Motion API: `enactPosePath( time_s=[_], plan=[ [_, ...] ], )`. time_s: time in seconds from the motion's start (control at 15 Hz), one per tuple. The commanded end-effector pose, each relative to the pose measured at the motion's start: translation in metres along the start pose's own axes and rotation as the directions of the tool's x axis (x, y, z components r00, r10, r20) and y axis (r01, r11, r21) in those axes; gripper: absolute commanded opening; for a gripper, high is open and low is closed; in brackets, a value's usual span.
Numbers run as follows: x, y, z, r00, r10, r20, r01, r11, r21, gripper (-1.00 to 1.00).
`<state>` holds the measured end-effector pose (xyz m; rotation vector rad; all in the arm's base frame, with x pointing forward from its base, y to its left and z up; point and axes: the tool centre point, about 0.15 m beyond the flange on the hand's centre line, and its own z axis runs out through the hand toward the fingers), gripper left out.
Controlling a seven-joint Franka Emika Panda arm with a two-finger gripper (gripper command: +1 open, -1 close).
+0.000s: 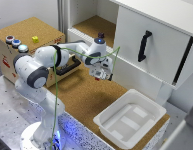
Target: Put the pink object on the table
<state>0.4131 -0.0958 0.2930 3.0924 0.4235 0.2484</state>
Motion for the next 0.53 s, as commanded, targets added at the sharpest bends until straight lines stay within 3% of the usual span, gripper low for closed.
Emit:
enactPosePath(
  time_s=[0.0, 0.33, 0.47],
  plan=[
    [-0.006, 0.029, 0.064, 0.998, 0.067, 0.012, -0.065, 0.992, -0.106, -1.00],
    [-0.008, 0.046, 0.092, 0.992, 0.126, 0.011, -0.122, 0.979, -0.160, -1.00],
    [-0.009, 0.051, 0.097, 0.987, 0.161, 0.011, -0.158, 0.976, -0.147, -1.00]
  ],
)
